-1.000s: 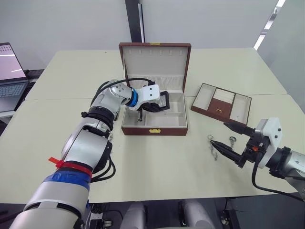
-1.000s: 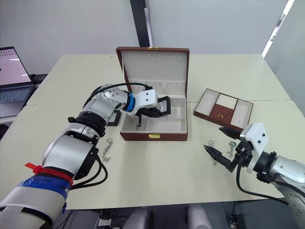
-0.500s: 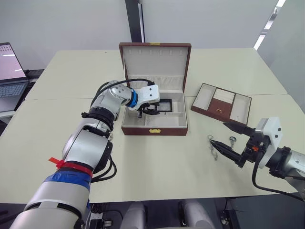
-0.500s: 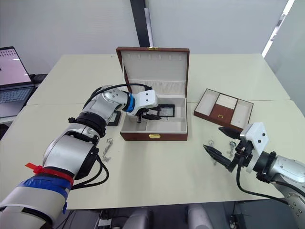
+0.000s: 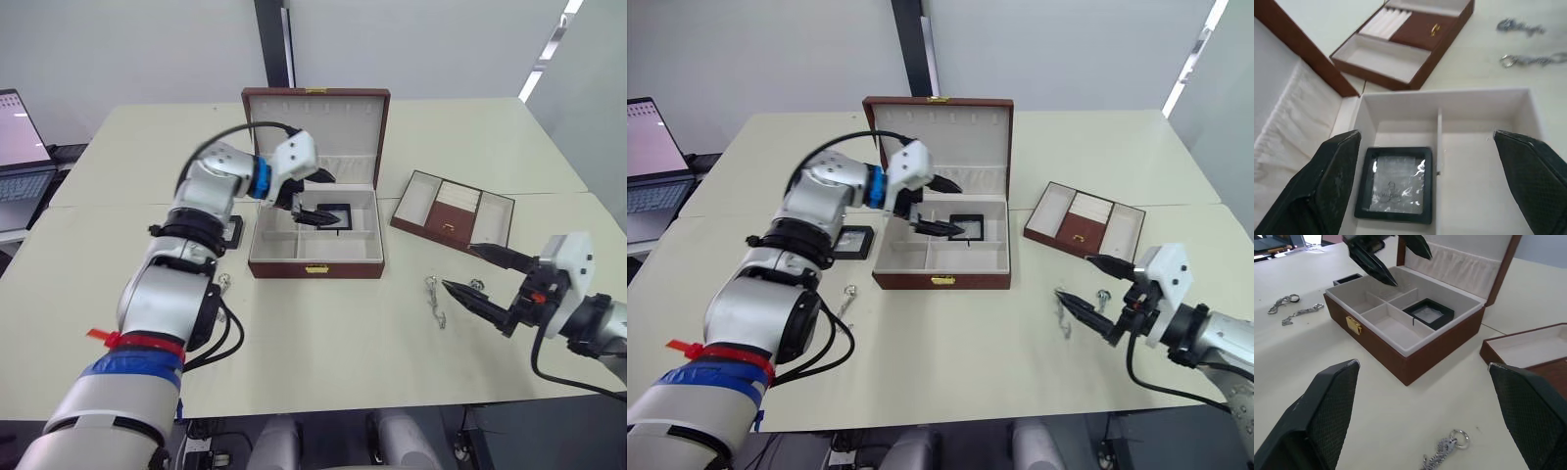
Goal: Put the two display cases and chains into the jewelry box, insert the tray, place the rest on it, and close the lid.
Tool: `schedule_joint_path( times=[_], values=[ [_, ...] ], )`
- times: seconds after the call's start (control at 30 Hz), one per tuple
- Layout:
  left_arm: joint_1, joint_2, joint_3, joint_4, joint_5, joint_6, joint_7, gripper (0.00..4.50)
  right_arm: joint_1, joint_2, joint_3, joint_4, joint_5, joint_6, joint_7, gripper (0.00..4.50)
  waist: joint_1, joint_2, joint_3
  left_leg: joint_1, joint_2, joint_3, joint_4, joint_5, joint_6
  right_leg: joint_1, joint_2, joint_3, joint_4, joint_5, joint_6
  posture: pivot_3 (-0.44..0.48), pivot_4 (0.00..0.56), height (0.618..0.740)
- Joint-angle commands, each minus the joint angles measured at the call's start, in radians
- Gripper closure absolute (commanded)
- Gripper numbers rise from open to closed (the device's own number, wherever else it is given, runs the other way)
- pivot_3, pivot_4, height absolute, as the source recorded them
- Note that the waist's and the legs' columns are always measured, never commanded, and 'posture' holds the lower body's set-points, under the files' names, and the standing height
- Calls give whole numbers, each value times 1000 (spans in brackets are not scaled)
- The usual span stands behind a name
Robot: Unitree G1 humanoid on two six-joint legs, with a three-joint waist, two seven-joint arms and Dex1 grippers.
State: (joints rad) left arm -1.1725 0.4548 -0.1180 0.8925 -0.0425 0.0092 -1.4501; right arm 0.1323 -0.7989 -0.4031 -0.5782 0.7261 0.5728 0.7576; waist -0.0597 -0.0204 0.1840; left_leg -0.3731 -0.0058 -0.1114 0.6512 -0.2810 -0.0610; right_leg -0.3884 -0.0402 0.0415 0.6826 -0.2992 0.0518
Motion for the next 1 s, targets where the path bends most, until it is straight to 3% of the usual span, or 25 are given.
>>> schedule_joint_path(
  times=[0.03, 0.2, 0.47, 0.7, 1.0],
  values=[
    [114, 93, 64, -284, -119, 224, -51, 18, 11, -18, -61, 86, -15, -48, 67, 0, -5, 0, 0, 1, 0, 0, 0, 0, 0, 0, 0, 0, 0, 0, 0, 0, 150, 740],
    [366, 270, 169, -622, -224, 500, 14, 18, -27, -52, -56, 288, -83, -121, 155, 0, -5, 0, 0, 1, 1, 0, 0, 0, 0, 0, 0, 1, 1, 0, 0, 0, 150, 740],
    [804, 482, 456, -917, -311, 679, 182, 18, -130, -89, -16, 552, -164, -206, 264, 0, 5, 1, 0, 3, 1, 1, -1, 0, 0, 1, 0, 2, 0, 0, 0, 0, 150, 740],
    [1181, 484, 714, -939, -288, 610, 295, 18, -196, -118, 17, 755, -243, -281, 324, 0, 11, 1, 0, 7, 0, 4, -4, 0, 0, 3, -3, 3, -1, 0, 0, 0, 150, 740],
    [1337, 430, 803, -840, -294, 466, 406, 18, -270, -101, 62, 893, -310, -367, 338, 0, 16, 1, -1, 8, 0, 4, -5, 0, 0, 4, -4, 3, -2, 0, 0, 0, 150, 740]
  ],
)
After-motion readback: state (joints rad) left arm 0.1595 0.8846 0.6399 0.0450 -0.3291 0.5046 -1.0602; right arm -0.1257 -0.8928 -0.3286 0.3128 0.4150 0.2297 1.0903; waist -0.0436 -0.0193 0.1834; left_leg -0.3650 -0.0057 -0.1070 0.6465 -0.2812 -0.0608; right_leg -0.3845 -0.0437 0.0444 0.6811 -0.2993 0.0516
